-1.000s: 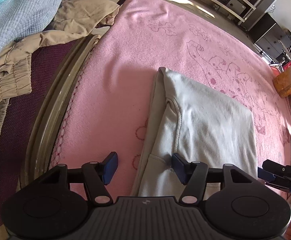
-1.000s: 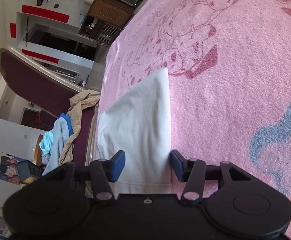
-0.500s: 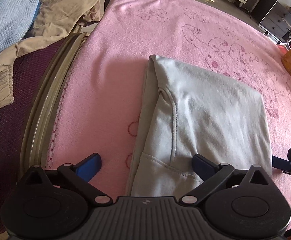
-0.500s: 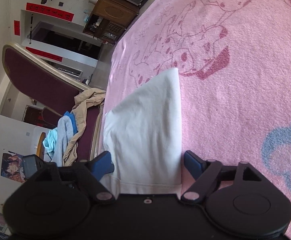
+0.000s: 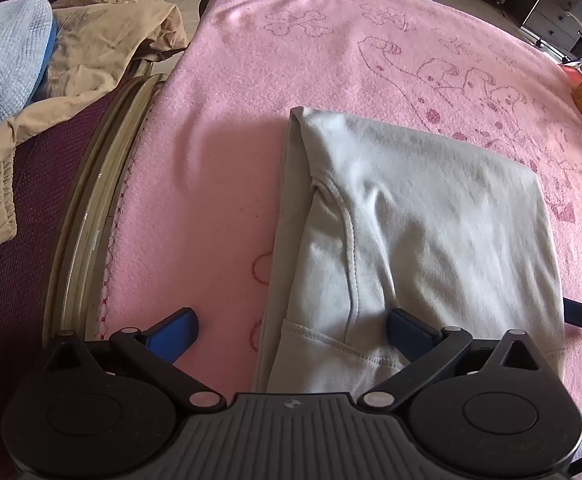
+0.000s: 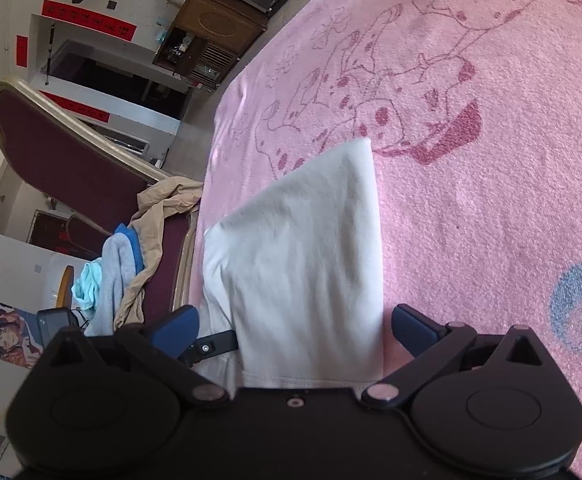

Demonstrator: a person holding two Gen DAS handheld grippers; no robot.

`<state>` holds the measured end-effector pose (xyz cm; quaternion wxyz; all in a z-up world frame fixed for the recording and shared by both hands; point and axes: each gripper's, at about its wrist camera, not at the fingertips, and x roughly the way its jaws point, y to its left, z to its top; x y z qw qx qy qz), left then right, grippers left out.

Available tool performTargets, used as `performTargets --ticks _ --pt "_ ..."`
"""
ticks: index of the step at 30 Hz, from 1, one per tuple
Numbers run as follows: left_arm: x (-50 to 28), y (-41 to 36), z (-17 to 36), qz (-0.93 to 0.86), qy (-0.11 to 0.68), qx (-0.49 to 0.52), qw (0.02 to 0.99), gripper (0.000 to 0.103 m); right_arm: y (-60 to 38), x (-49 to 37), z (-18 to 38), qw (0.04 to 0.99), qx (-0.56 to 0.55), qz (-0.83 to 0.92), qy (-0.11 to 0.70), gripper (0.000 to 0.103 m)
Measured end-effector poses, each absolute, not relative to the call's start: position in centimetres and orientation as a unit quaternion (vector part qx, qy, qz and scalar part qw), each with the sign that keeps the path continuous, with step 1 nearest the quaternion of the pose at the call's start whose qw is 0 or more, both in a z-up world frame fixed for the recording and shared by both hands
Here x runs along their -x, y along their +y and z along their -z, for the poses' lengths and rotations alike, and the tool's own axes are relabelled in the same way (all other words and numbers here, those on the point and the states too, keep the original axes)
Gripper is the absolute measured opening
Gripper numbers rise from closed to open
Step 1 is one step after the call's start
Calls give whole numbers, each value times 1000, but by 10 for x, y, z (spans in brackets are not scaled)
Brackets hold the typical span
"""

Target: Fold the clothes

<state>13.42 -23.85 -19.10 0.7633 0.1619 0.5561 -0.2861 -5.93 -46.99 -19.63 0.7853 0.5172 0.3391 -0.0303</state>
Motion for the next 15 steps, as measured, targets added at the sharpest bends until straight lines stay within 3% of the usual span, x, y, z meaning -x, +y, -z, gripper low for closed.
performTargets --ticks 15 --pt "-130 -235 189 280 537 -143 783 103 -477 43 205 773 -531 -27 346 103"
